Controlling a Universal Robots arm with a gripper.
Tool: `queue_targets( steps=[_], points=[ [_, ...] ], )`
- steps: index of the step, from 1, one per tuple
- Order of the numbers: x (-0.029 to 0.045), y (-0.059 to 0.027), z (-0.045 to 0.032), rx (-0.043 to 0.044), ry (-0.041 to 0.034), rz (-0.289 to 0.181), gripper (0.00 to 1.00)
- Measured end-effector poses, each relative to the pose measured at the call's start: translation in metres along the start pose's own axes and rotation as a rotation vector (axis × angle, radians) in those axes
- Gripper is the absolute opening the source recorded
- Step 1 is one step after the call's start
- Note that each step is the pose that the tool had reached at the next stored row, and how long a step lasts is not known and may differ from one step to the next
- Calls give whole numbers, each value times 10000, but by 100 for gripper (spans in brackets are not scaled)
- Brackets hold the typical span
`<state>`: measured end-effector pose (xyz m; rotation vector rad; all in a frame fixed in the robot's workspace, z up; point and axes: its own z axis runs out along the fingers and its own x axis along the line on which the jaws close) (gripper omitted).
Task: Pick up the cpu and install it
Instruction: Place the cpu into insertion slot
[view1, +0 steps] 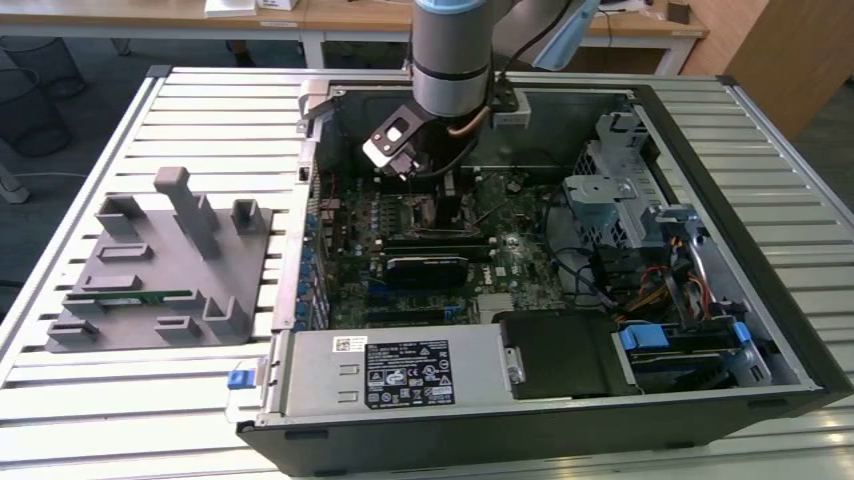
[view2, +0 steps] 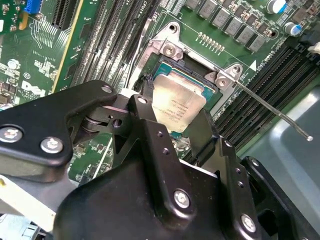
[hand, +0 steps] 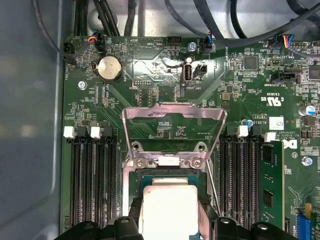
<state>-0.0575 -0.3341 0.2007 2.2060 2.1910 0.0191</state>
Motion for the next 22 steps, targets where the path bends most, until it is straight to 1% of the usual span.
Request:
queue_targets(
  steps=[3, 13, 22],
  points=[
    [1, 2, 7, 0, 11, 0, 53],
    [1, 6, 37, 1, 13, 0, 53],
    [1, 7, 42, -1, 14, 0, 54]
  ],
)
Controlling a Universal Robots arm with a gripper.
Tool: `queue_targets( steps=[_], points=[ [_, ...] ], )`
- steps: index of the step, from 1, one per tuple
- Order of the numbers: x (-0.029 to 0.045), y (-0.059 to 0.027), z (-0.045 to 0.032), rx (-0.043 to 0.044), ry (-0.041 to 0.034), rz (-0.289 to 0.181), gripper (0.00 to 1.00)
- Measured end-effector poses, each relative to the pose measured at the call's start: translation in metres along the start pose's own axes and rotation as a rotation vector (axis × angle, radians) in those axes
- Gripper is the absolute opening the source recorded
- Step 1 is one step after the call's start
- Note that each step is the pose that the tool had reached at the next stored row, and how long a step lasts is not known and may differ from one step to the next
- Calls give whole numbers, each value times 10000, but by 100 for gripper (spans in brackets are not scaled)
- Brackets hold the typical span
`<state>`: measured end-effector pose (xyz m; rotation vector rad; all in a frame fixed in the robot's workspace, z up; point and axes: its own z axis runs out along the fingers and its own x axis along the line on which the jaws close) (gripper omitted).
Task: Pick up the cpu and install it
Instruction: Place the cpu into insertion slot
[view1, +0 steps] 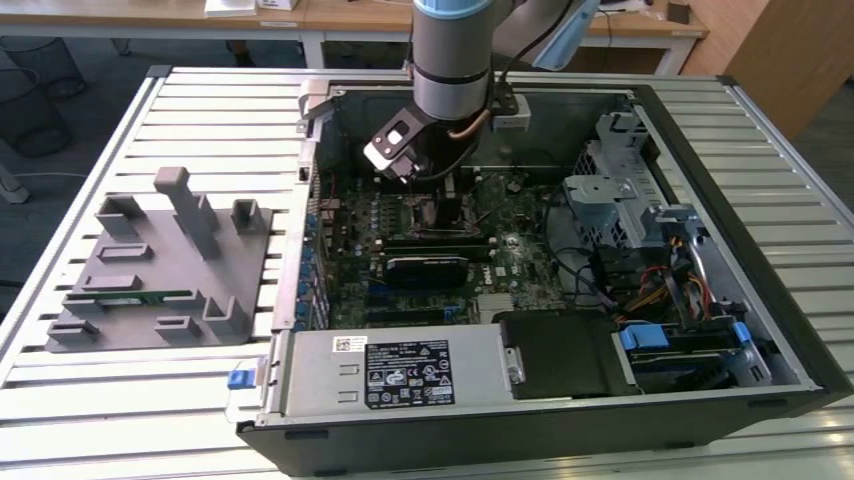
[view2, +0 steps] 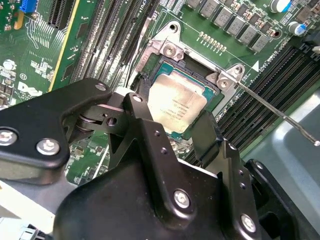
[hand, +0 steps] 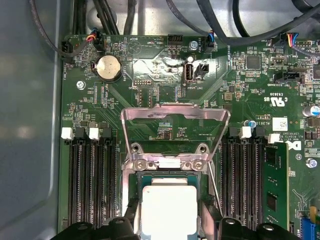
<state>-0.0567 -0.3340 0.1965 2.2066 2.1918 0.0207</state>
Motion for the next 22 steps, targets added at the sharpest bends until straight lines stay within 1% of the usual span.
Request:
queue_targets(
  steps=[1, 5, 11, 13, 14, 15, 16, 19, 21, 22],
  points=[
    [0, 0, 0, 0, 0, 1, 60],
    [0, 0, -5, 0, 0, 0, 60],
    [-1, 3, -103, 0, 1, 1, 59],
    [-2, 4, -128, 0, 1, 0, 46],
    [-2, 4, -137, 0, 0, 0, 46],
    [-2, 5, -144, 0, 1, 0, 40],
    [-2, 5, -151, 0, 1, 1, 40],
    [-2, 6, -172, 0, 1, 0, 23],
    [-2, 6, -186, 0, 1, 1, 23],
    [-2, 6, -191, 0, 1, 0, 11]
  ],
)
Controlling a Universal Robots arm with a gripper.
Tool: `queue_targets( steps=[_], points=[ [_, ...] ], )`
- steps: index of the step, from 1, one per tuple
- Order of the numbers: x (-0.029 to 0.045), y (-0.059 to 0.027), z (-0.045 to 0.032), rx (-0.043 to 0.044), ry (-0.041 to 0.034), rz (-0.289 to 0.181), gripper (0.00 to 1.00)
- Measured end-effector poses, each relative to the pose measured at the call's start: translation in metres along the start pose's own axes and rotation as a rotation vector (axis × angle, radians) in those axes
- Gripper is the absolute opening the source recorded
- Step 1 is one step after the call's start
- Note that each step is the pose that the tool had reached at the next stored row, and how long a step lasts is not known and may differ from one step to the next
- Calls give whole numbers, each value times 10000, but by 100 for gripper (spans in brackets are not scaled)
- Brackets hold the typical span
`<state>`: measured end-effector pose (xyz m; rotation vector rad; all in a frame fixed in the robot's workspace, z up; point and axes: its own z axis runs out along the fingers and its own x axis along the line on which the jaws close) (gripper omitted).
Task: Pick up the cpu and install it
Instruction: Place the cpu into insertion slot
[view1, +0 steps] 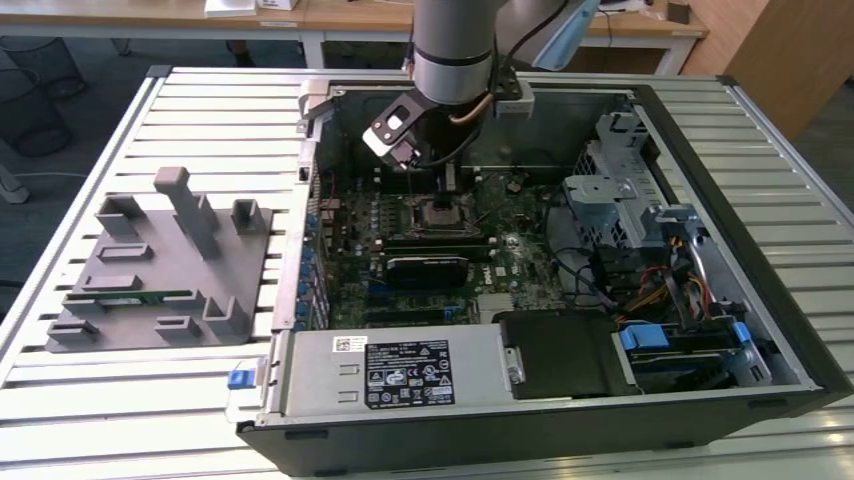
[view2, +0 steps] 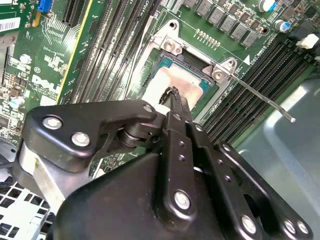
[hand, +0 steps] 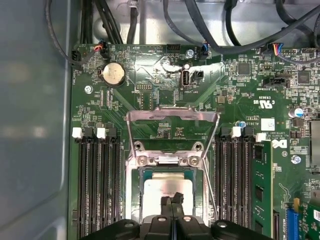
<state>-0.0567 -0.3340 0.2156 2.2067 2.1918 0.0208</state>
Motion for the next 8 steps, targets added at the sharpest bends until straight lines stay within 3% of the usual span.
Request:
queue_targets(
  steps=[8],
  points=[
    [-1, 1, -43, 0, 0, 0, 11]
  ],
)
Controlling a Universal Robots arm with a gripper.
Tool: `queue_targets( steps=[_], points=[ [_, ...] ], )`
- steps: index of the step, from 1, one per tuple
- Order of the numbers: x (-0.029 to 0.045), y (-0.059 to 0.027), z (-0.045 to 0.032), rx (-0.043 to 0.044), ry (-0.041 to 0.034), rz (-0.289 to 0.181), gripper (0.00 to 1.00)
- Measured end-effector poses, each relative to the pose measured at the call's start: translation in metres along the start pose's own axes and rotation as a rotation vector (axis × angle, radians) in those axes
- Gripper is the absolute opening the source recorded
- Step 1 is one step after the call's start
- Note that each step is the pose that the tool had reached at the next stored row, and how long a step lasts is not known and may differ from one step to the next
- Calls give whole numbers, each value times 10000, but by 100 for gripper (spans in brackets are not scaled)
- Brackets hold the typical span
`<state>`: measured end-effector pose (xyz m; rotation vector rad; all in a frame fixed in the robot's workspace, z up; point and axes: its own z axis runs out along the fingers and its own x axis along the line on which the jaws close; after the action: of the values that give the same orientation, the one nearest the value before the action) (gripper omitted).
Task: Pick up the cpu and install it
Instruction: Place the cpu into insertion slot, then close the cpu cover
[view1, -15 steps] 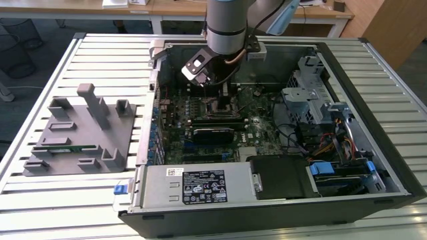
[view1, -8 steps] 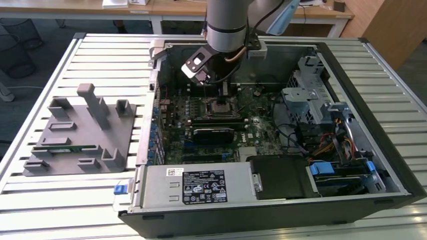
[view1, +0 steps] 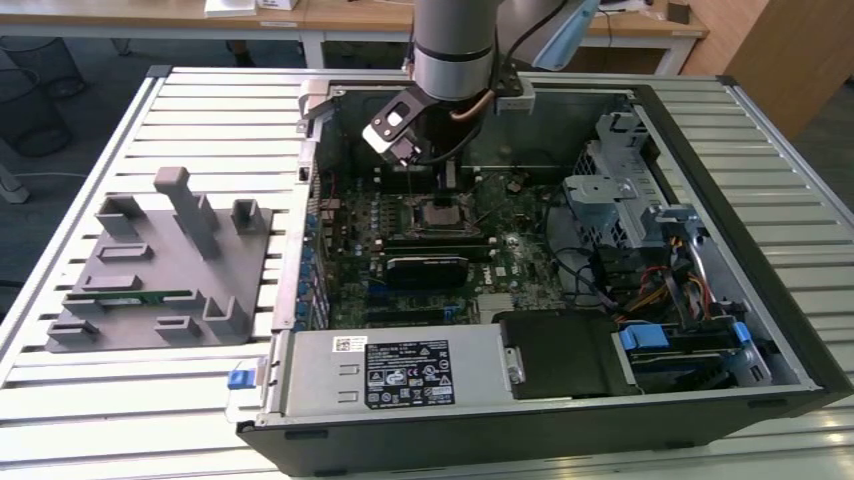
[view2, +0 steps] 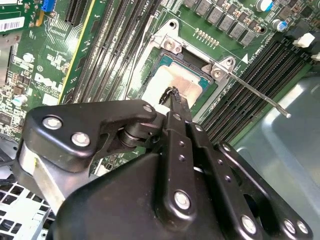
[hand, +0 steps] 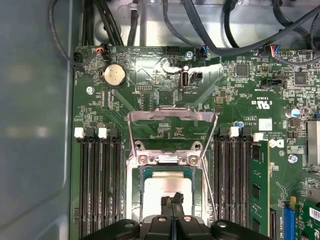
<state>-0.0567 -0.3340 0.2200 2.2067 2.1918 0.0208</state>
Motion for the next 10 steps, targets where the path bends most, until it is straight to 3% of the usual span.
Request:
queue_targets(
  steps=[10],
  points=[
    [-1, 3, -80, 0, 0, 0, 11]
  ],
)
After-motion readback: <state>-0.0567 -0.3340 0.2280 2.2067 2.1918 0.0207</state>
